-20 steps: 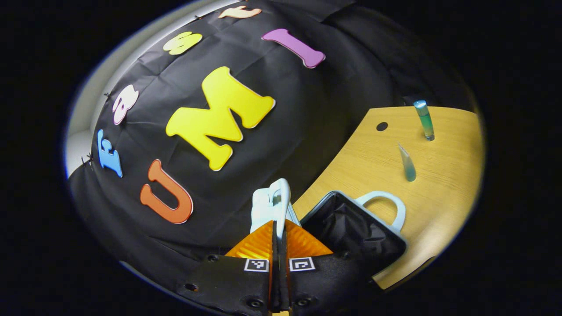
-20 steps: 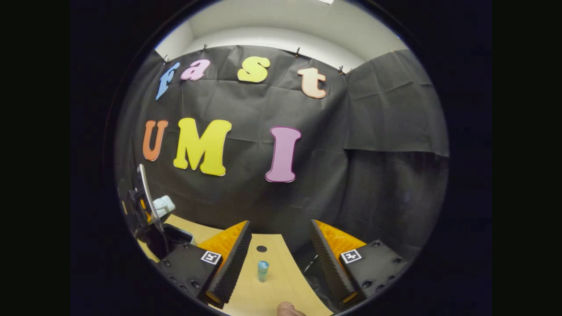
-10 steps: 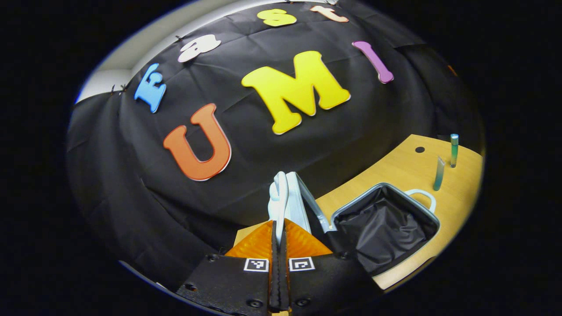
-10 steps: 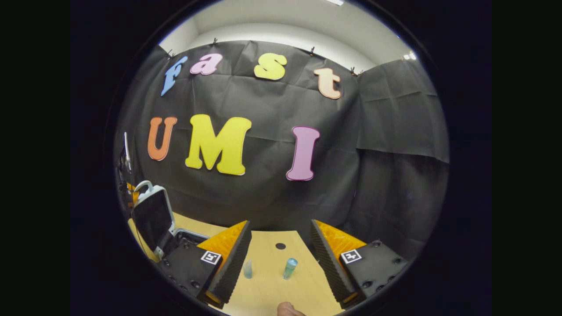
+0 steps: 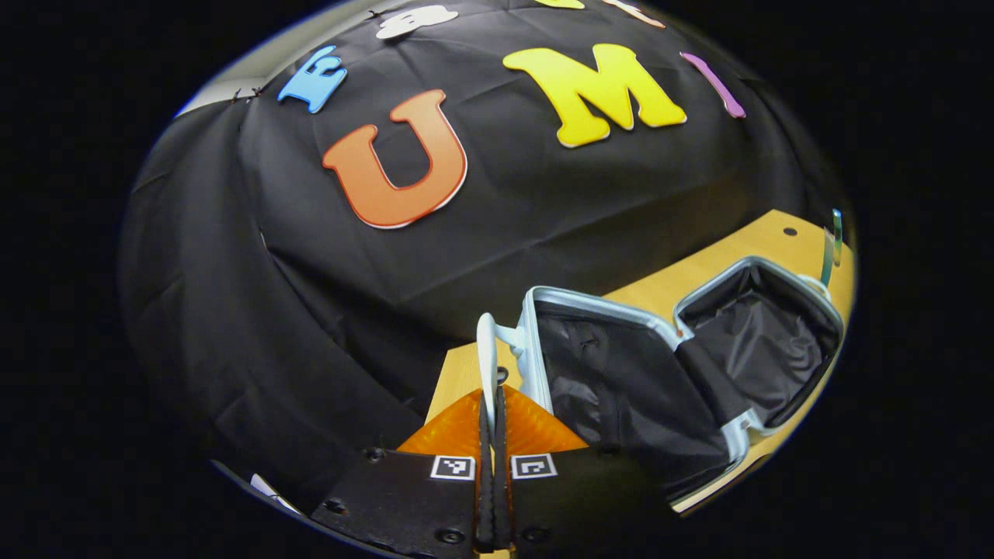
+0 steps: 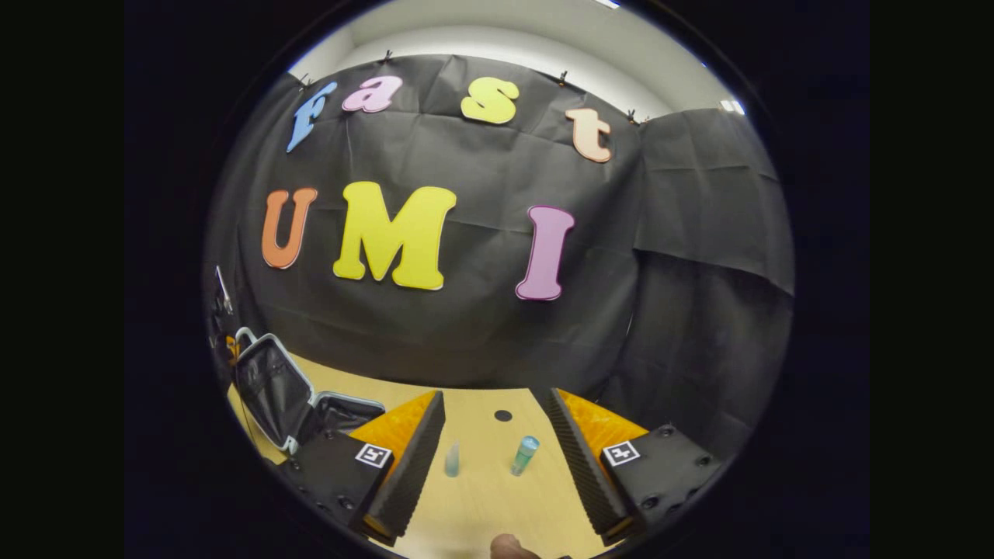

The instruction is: First open the suitcase, pack the skin care products into it, and then close the suitcase.

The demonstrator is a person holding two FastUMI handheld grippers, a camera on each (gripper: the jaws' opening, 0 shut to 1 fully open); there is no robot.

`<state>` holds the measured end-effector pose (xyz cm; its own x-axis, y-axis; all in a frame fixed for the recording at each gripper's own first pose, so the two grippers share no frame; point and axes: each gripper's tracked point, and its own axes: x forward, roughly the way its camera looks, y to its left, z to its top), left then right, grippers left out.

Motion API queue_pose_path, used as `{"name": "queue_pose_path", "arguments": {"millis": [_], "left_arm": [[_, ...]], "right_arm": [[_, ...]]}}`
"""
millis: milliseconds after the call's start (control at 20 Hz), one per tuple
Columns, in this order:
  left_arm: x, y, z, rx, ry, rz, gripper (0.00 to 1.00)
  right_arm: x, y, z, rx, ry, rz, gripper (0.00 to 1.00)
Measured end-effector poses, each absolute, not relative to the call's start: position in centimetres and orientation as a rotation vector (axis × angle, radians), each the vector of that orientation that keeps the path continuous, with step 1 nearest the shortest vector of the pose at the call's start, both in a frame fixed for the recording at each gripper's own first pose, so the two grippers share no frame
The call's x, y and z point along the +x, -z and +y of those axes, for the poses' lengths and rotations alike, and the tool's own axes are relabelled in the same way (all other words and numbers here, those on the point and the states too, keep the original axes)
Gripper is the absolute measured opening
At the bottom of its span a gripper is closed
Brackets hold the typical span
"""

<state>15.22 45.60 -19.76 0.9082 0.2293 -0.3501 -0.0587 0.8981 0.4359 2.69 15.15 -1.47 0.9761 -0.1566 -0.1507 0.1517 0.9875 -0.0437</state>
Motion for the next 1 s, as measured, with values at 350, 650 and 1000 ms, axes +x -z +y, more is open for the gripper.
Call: {"name": "queue_pose_path", "arguments": {"millis": [350,650,1000], "left_arm": [[14.3,29.0,49.1,0.221,-0.163,0.562,0.04],[13.8,32.9,49.4,0.116,-0.165,0.631,0.12],[13.6,29.4,49.6,0.144,-0.240,0.564,0.58]], "right_arm": [[1.1,3.0,14.3,-0.057,0.186,0.197,0.80],[0.7,4.0,14.3,-0.074,0.172,0.223,0.80],[0.5,5.3,13.9,-0.070,0.141,0.227,0.80]]}}
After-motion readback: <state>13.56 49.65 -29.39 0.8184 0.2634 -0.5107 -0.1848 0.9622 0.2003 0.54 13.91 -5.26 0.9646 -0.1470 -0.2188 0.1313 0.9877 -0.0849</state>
